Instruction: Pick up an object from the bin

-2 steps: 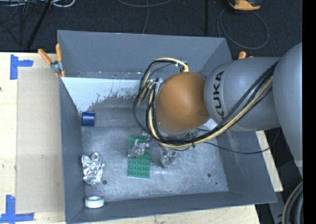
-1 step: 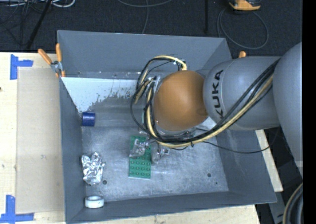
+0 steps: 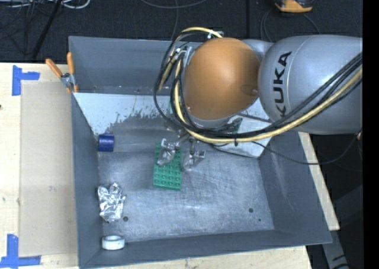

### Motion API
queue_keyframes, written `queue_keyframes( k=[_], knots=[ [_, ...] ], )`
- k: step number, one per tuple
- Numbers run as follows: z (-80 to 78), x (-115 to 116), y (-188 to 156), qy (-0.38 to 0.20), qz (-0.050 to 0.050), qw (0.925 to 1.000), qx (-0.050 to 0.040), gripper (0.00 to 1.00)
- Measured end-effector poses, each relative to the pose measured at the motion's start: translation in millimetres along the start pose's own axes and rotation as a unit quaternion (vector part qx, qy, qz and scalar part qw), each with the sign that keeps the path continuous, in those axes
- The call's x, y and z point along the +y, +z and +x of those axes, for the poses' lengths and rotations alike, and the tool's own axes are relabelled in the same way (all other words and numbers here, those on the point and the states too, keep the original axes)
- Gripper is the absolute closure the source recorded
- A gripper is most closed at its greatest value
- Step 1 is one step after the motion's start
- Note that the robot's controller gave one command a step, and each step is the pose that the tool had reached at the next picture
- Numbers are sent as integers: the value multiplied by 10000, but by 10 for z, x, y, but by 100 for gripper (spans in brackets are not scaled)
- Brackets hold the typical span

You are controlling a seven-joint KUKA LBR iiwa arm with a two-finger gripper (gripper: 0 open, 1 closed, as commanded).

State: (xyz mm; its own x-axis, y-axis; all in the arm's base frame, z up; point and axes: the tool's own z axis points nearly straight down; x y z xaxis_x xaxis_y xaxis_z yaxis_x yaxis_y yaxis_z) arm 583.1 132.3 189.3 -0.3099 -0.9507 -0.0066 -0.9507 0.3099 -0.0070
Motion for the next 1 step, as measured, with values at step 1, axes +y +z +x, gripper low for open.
queue_keyframes(
  k=[1],
  knots=[
    [-137, 374, -544, -412, -24, 9991, 9, 100]
  ],
)
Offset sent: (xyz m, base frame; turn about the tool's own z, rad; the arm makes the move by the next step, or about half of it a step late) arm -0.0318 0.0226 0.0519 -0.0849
